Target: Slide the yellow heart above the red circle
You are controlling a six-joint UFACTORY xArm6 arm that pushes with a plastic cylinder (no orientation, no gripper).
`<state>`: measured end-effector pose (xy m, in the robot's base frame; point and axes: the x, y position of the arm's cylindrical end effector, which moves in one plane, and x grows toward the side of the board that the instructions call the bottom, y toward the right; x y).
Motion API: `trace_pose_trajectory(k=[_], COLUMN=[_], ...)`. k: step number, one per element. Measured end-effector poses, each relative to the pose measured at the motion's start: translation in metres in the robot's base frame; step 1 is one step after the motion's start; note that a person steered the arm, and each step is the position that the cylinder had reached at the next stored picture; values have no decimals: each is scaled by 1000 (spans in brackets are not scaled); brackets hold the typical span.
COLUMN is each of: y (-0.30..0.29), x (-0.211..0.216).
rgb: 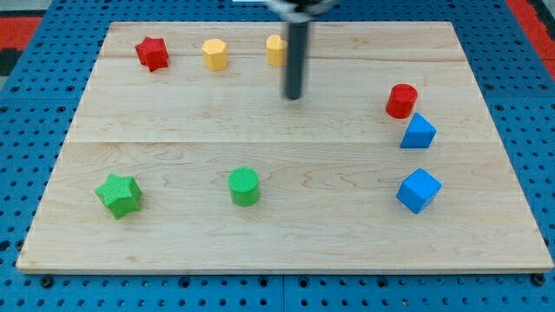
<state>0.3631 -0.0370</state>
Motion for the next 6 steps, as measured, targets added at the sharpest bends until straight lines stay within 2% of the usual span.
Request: trace_pose_trajectory(k=[1,3,4,5,6], y=[-79,0,-11,12,76], x=[-28,-51,-81,-106,-104])
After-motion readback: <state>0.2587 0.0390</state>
